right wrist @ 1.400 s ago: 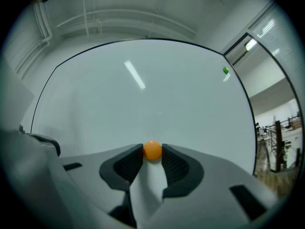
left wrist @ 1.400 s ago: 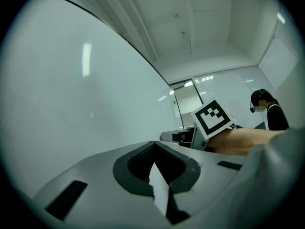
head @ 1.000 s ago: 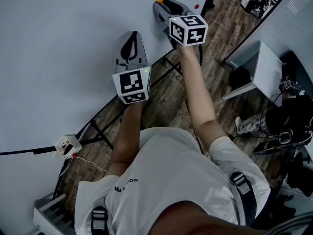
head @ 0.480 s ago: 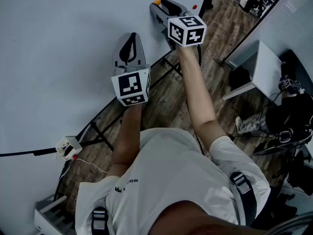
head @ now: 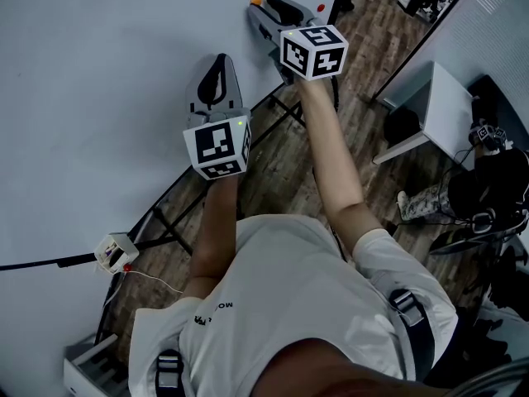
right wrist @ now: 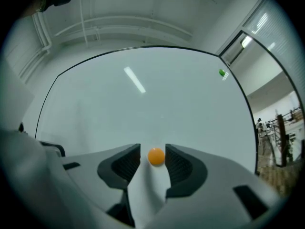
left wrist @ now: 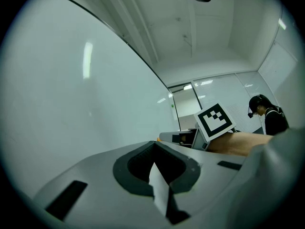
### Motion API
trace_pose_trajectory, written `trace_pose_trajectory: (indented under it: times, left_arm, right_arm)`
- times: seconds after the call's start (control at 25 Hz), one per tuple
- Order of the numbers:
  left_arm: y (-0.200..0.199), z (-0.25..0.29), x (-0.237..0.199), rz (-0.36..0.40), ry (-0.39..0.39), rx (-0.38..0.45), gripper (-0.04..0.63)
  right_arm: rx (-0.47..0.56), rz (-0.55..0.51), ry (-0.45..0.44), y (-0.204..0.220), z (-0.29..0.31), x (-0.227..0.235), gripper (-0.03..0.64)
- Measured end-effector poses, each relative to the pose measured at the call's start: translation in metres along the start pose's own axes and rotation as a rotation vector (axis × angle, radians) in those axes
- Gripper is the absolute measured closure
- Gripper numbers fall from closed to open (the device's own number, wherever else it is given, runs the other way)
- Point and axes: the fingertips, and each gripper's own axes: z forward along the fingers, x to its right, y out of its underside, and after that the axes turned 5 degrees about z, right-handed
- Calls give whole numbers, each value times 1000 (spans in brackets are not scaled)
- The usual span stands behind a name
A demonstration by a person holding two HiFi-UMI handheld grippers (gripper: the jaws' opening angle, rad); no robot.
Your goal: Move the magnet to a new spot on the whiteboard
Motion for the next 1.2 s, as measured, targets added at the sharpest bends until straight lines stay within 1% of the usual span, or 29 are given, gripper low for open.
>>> trace_pose_trajectory:
  times: [0.16, 0.28, 0.44, 0.56, 0.84, 1.04, 1.2]
  left_arm:
    - [-1, -1, 3, -4, 4, 0, 592]
    - [-2, -1, 6, -8, 8, -1, 592]
    - [-2, -2, 9, -7, 13, -1, 592]
    - [-4, -2, 9, -8, 17, 5, 592]
    - [-1, -4, 11, -10, 18, 6, 592]
    - [-6, -3, 17, -6, 28, 9, 592]
    - [-9, -4, 17, -7, 31, 15, 592]
  right_arm:
    - [7, 2, 5, 0, -7, -1, 453]
    - [20, 2, 8, -1, -16, -5, 469]
    - [55, -1, 19, -5, -26, -11, 566]
    - [70, -7, 29, -7, -32, -18, 597]
    - [81, -19, 40, -8, -46, -27, 603]
    - [102, -19, 49, -18, -59, -32, 603]
    - [106, -18, 53, -16, -66, -36, 603]
